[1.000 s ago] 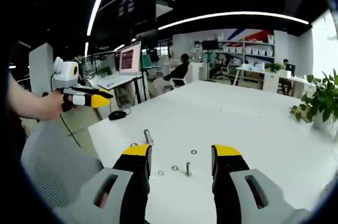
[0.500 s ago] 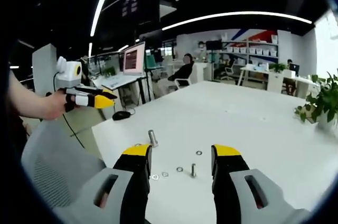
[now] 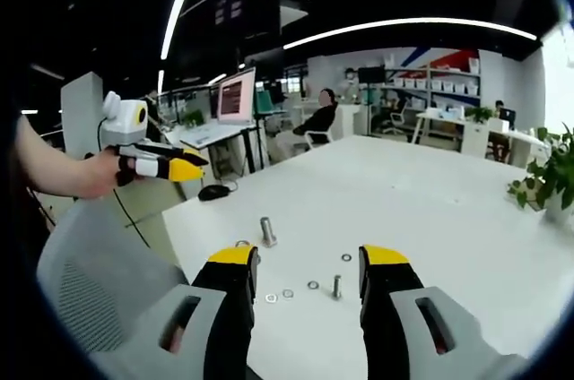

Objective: Place the washer onto the threaded stud by aligning its center hole with the stud, sliding it down to the base, and recovering from edge contact or off-axis alignment until the washer reaches the visible bottom stop.

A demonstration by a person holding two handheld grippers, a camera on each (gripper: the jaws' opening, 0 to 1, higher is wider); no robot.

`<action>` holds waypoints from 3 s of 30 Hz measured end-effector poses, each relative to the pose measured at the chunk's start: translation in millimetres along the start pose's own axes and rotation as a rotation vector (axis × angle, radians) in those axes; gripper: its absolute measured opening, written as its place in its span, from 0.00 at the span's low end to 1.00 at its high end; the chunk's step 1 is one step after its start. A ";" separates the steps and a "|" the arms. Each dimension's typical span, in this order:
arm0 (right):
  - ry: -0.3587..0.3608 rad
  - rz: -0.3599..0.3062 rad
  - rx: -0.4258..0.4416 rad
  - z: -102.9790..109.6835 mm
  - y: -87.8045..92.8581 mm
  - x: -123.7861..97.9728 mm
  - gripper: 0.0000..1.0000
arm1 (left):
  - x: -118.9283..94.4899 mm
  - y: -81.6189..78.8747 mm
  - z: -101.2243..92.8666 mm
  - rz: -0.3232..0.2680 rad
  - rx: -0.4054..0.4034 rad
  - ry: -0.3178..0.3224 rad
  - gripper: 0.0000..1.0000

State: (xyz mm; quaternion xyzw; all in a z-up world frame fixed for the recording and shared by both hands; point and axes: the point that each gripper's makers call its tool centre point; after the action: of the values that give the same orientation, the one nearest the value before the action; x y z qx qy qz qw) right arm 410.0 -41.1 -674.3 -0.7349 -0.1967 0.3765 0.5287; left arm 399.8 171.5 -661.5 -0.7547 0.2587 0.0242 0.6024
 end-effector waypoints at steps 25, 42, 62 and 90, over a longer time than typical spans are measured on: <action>-0.013 0.010 -0.006 4.3 0.8 1.9 0.50 | 6.0 12.4 -0.5 0.059 0.015 0.003 0.35; 0.015 0.030 0.035 -6.1 7.2 1.2 0.50 | 21.4 55.0 13.2 0.245 -0.050 -0.024 0.35; 0.007 0.027 0.033 -5.0 7.0 1.4 0.50 | 40.1 94.7 36.0 0.443 -0.090 -0.093 0.35; 0.013 0.032 0.031 -6.4 8.1 0.9 0.50 | 53.9 148.1 69.6 0.677 -0.116 -0.168 0.35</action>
State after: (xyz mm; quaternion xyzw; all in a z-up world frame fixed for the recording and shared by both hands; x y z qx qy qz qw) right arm 414.5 -47.5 -681.0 -0.7321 -0.1755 0.3832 0.5352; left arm 403.4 195.3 -832.0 -0.6544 0.4419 0.2993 0.5357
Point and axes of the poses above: the point that each gripper's makers call its tool centre point, and the gripper's own axes: x roughly forward along the fingers, z roughly to its left, y roughly out of its underside, and after that the axes turned 13 degrees about -x, right-handed
